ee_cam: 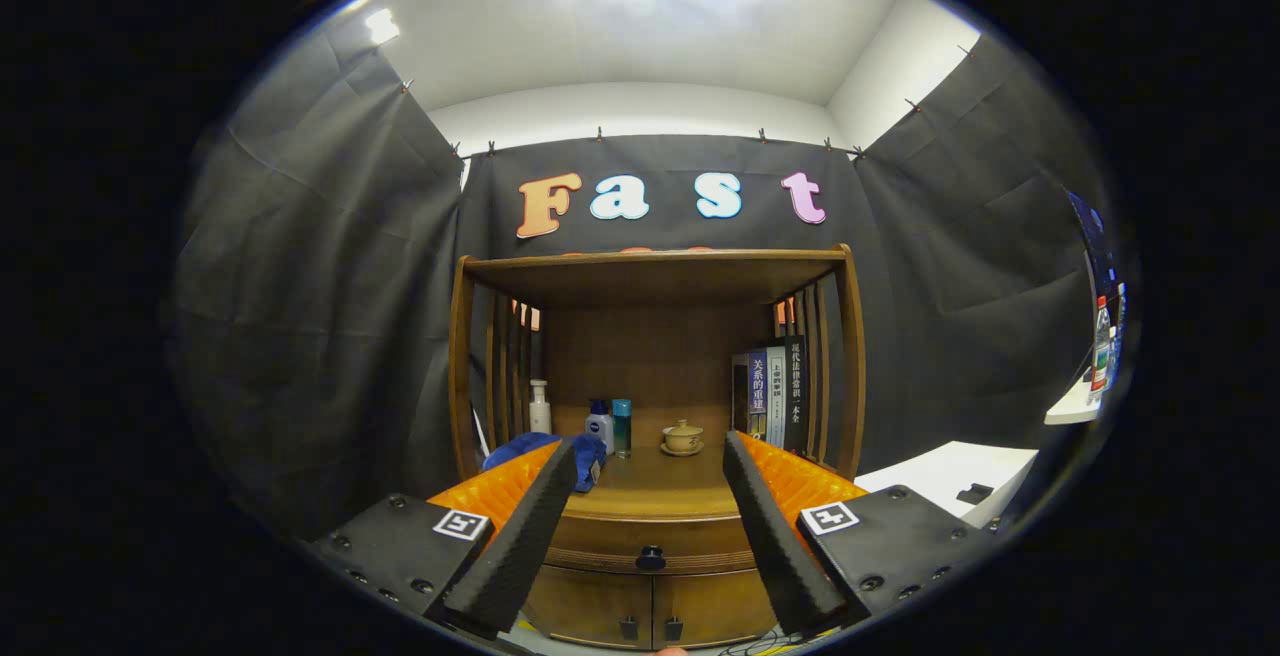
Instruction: Pull open the drawer, take out the items inside it, and place them on the countertop above the cabinet.
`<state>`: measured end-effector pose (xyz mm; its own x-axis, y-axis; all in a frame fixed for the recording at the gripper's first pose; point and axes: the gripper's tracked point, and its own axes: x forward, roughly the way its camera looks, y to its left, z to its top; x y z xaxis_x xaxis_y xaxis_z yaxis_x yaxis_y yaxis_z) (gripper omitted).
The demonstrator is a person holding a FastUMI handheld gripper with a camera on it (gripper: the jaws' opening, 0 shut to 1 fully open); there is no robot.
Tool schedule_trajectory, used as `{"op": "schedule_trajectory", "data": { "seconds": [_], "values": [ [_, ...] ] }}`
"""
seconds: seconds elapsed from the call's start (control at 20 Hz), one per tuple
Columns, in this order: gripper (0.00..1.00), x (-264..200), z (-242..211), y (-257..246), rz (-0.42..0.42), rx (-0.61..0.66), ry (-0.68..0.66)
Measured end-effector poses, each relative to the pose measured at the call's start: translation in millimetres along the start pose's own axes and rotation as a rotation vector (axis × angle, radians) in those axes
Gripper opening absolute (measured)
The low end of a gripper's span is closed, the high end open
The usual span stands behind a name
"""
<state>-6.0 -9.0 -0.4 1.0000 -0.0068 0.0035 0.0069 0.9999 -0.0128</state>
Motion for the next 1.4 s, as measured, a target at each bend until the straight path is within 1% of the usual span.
{"op": "schedule_trajectory", "data": {
  "seconds": [0.4,0.55,0.75,0.9,1.0,1.2,1.4],
  "values": [
    [0.98,-1,0,-2,0.003,0.021,0.001],
    [0.98,0,-1,-9,-0.022,0.009,-0.008],
    [0.98,11,-9,-5,-0.012,0.015,-0.02],
    [0.98,30,-34,-3,-0.003,0.007,0.011],
    [0.98,47,-52,-2,-0.014,-0.007,0.023],
    [0.98,88,-94,7,-0.02,0.041,0.034],
    [0.98,119,-159,-12,-0.093,-0.001,0.09]
  ]
}}
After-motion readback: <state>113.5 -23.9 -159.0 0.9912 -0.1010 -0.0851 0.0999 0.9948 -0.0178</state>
